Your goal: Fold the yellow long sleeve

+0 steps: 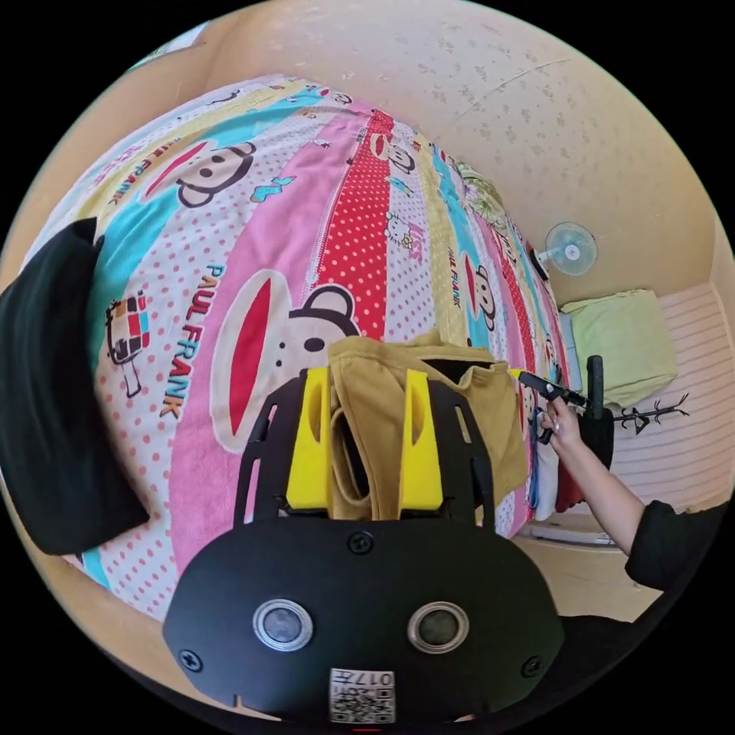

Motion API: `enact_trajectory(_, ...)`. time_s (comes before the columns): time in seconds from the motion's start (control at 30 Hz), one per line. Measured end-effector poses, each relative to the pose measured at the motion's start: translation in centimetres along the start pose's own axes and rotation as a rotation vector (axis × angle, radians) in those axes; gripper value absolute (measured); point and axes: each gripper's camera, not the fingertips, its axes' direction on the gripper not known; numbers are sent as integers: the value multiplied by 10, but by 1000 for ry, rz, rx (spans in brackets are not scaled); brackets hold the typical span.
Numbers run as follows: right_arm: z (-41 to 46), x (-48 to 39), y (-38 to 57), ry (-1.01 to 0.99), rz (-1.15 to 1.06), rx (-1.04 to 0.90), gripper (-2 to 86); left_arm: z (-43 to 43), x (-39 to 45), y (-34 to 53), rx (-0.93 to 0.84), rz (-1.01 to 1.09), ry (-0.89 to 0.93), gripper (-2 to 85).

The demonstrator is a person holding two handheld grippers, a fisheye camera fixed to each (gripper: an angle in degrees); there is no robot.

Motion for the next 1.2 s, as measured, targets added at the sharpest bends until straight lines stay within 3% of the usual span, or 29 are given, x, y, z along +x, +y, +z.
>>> enact_trajectory(0.1,1,7,7,31,44,31,24,40,-4,-20,-102,31,-30,67)
enact_trajectory(0.23,-45,30,36,70,239,269,13,31,-37,-12,90,-115,88,25)
enact_trajectory(0.33,-24,36,22,72,204,177,21,58,-61,-11,10,-201,73,39)
enact_trajectory(0.5,-1,-5,10,-34,-22,102,67,44,-57,21,29,-199,63,130)
enact_trajectory(0.6,46,-19,4,124,-118,-92,25,25,-54,67,47,-212,71,135)
enact_trajectory(0.67,30,-5,11,151,-78,36,16,9,-55,112,51,-258,81,136)
enact_trajectory(0.73,19,26,14,37,69,104,15,0,-58,147,55,-311,108,139)
enact_trajectory(0.83,17,48,21,-85,170,93,20,-1,-67,203,58,-464,174,165)
enact_trajectory(0.97,-37,-9,62,25,129,306,60,37,-66,244,23,-581,295,181)
enact_trajectory(1.03,-35,-50,80,-50,41,325,67,53,-61,245,25,-585,336,173)
enact_trajectory(1.1,-10,-90,92,-118,-68,265,55,64,-56,243,22,-602,313,163)
enact_trajectory(1.2,75,-123,101,108,-109,-26,26,60,-53,244,80,-672,275,106)
